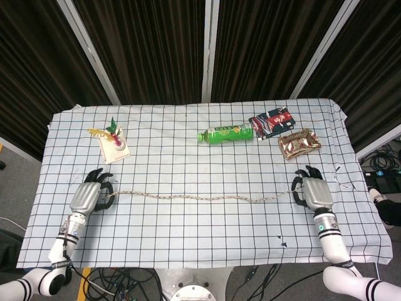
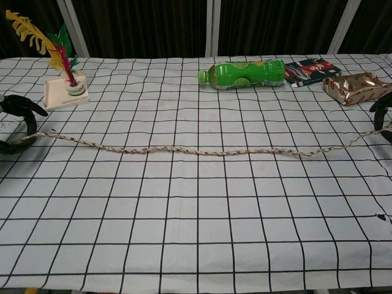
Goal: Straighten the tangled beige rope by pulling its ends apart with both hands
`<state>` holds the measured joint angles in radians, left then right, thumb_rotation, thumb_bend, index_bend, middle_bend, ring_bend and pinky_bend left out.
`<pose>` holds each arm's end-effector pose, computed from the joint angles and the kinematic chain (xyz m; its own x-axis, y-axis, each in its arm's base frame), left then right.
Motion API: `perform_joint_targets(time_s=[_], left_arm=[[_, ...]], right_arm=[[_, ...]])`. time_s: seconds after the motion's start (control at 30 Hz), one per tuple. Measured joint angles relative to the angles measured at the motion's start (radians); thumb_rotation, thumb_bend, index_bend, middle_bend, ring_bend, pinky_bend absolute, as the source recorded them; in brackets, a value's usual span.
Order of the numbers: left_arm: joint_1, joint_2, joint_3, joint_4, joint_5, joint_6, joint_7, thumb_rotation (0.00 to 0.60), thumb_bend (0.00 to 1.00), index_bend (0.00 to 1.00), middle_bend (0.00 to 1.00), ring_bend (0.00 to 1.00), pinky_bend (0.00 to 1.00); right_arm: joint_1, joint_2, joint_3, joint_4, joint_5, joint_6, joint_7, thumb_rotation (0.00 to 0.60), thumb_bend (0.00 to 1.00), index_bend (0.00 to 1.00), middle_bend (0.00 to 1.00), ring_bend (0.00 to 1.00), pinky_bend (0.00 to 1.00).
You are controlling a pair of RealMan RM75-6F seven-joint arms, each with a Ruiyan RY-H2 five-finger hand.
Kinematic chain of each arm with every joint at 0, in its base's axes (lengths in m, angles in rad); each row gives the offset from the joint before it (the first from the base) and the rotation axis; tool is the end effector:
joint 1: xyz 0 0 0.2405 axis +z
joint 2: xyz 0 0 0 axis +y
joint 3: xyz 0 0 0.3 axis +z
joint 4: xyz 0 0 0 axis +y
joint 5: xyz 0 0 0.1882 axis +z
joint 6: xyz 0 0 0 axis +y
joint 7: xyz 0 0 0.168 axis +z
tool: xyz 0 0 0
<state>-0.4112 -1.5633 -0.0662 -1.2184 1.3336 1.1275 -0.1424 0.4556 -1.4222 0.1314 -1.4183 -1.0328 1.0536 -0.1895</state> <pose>-0.3246 0.3188 0.0220 0.2118 0.2541 0.9437 0.9765 -0.0933 -0.1941 -0.3309 -0.3380 0.0665 0.3352 -0.2776 0.9003 -0.9301 0.0549 0.3633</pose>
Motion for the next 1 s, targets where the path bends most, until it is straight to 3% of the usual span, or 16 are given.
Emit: perform_joint_targets(time_s=[0.6,0.67,0.83,1.0], left_arm=[[0.014,-0.021,-0.01,0.055,-0.001,-0.013,-0.034,0.581,0.51,0.6,0.18,0.0,0.0],[0.014,-0.024,-0.011,0.059,-0.001,-0.016,-0.034,0.579,0.51,0.57,0.18,0.0,0.0],[0.013,-0.02,-0.005,0.056,0.001,-0.031,-0.023,0.515,0.49,0.33,0.15,0.0,0.0],[0.012,-0.008,-0.003,0.035,-0.001,-0.046,-0.009,0.478,0.47,0.22,0.12,0.0,0.0]], right_arm=[[-0.019,-0.058,0.008,0.09,0.001,-0.012,0.01,0.6,0.49,0.63,0.19,0.0,0.0],[-0.021,-0.059,0.007,0.092,0.001,-0.017,0.011,0.6,0.49,0.58,0.17,0.0,0.0],[-0.027,-0.056,-0.001,0.087,-0.006,-0.023,0.004,0.6,0.35,0.32,0.11,0.0,0.0],[-0.037,-0.047,-0.002,0.07,-0.016,-0.017,0.008,0.6,0.26,0.22,0.09,0.0,0.0]])
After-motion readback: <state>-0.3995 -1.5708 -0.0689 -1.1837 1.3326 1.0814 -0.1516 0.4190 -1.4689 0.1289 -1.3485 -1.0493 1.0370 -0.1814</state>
